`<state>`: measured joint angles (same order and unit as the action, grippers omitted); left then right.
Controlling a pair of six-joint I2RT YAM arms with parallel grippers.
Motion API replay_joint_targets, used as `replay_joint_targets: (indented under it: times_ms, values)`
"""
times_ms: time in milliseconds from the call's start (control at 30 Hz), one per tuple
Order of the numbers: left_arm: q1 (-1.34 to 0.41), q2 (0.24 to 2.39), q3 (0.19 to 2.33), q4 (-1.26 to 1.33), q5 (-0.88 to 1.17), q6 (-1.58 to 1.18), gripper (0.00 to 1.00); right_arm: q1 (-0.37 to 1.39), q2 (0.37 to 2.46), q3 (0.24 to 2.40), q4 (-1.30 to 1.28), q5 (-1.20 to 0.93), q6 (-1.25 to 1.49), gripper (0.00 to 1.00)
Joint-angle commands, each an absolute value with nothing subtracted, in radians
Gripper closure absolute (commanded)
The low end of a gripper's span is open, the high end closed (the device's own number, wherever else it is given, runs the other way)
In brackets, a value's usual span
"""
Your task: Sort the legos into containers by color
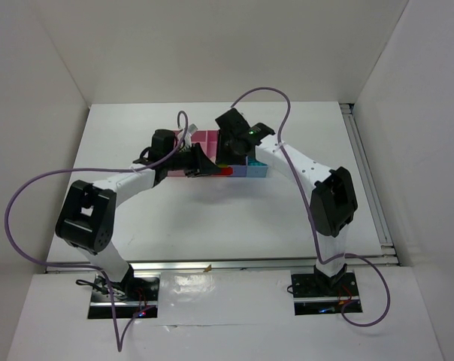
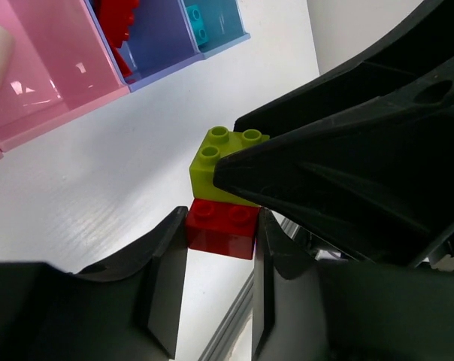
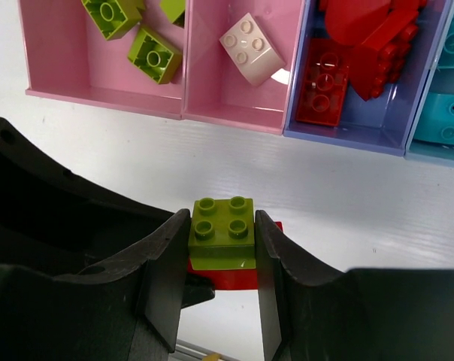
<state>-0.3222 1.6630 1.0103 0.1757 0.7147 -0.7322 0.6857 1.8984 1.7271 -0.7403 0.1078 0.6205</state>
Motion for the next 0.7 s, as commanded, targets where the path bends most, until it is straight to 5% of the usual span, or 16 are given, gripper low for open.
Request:
replay_joint_targets:
  times_ms: [0,67,667]
  values:
    - [-0.328,1.672,1.049,0.238,0.718,-0.709,0.92,0.687,1.862,1.747,-0.735,0.083,0.626,0.74]
    - [-0.328,1.672,1.058,0.201,0.727,-0.709,1.0,0.675,1.862,1.756,-0.735,0.094,0.626,0.74]
    - [-0.278,1.625,0.974,0.088,0.718,-0.626,1.0,0.626,1.914,1.896,-0.698,0.152,0.588,0.74]
